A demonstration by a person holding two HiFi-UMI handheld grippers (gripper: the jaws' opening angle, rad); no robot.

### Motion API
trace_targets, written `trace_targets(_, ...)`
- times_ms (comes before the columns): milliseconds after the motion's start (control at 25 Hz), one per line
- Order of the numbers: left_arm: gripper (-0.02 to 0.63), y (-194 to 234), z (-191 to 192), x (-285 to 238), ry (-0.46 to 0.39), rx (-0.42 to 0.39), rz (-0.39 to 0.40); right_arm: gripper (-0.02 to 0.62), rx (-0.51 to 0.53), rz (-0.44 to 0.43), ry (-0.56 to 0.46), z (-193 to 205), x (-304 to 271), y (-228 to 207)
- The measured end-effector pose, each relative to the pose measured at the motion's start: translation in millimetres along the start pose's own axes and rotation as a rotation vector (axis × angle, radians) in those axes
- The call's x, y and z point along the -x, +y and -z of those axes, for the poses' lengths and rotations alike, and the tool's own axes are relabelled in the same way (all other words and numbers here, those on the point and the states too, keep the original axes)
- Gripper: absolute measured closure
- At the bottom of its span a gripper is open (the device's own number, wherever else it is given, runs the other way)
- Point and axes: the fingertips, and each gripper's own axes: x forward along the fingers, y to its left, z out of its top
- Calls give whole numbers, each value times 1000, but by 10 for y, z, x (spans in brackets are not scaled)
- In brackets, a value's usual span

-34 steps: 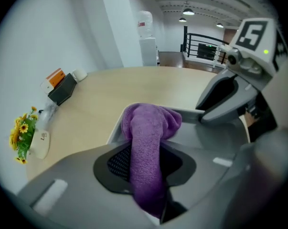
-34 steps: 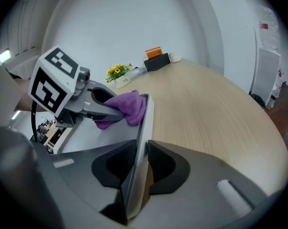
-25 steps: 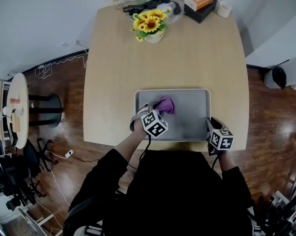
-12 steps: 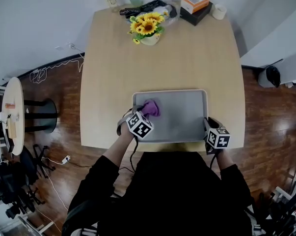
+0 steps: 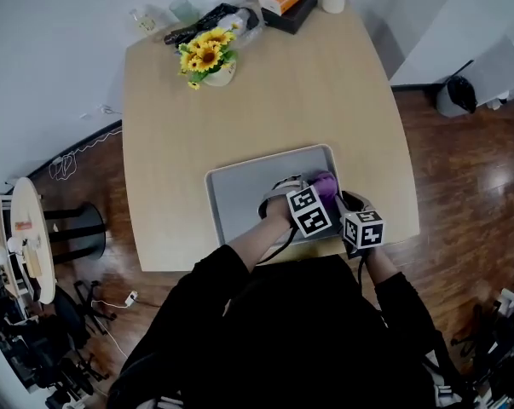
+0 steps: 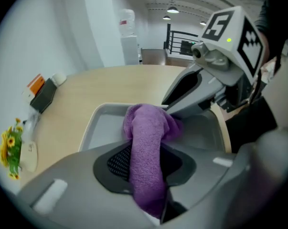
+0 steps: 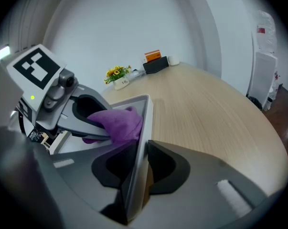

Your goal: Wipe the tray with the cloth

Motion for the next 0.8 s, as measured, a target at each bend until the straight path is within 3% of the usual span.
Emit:
trace_targets(120,512,1,-153,-85,33,-104,-28,518,6,-11,-1,7,0,4)
trace_targets(360,517,-90,20,7,10,-81,-6,517,23,0,7,4,50,-76)
trace_targets(520,517,-119,676,250,14,-38,-40,517,42,3,16,16,34,-68)
trace_targets(800,514,-5,2168,798,93,185,-135,517,57,16,21,3,8,-43)
